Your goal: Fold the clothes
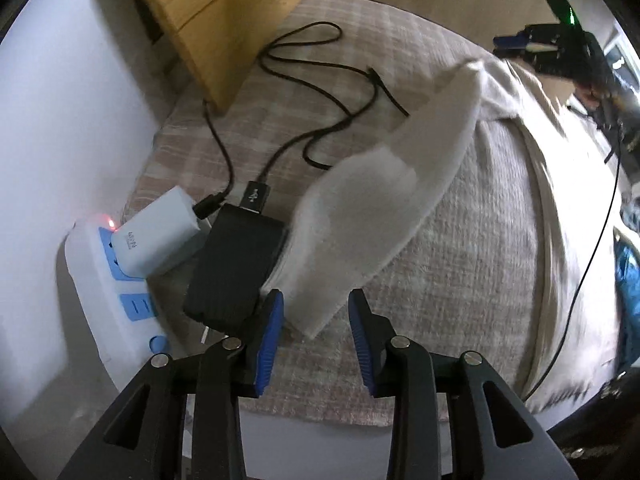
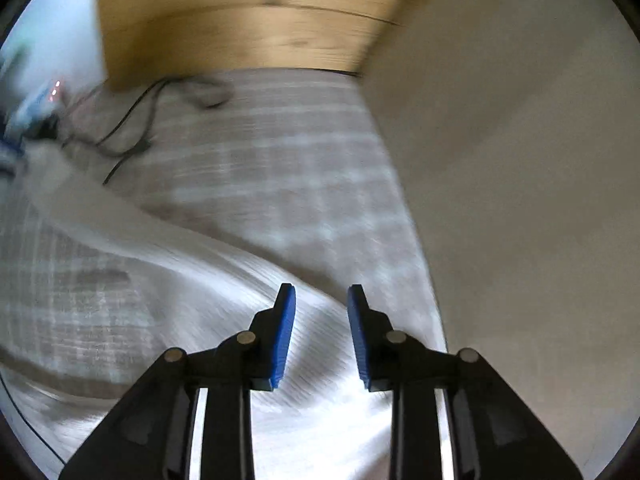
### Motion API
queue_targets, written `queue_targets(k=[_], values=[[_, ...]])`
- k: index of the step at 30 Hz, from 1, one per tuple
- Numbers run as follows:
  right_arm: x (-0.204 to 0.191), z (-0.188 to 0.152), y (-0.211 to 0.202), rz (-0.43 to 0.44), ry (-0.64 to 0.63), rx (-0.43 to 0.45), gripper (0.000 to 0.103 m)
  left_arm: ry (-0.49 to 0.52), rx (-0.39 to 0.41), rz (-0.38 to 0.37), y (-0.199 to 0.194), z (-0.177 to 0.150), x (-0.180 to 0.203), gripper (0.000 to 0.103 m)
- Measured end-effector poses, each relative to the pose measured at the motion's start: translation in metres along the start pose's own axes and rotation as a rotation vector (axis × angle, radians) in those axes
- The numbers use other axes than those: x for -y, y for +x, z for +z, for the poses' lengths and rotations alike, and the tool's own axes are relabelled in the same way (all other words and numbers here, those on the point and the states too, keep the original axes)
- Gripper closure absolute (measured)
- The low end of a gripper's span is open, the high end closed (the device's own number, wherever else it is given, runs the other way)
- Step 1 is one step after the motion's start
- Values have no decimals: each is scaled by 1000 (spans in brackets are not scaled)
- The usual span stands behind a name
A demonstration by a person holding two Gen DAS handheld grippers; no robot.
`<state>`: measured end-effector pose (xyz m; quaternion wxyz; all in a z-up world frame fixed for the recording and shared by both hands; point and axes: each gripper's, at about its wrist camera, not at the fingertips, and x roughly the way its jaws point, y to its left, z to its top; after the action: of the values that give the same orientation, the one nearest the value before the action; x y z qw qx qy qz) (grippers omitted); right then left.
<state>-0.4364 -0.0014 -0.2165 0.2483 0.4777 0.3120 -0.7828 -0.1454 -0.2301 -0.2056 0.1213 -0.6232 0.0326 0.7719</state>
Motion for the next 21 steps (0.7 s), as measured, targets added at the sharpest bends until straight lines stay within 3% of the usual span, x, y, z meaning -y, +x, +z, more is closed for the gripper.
queue_targets(k=[3,6,9,14,19,21], values=[[0,23,33,59,-98,-25,75,28,15,16,-6,2,3,71],[-14,22,37,79,-192,-34,67,61,38,32,-15,3,7,71],[-30,25,34,100,-262,-36,66,89,60,43,-24,5,10,70],[-69,25,19,155,-409,-13,66,83,81,-26,-32,6,5,69],[-106,31,29,143,-515,-1,66,83,66,-58,-24,4,10,67],[-97,44,37,203,-412,-20,84,96,60,-53,-19,5,16,67]])
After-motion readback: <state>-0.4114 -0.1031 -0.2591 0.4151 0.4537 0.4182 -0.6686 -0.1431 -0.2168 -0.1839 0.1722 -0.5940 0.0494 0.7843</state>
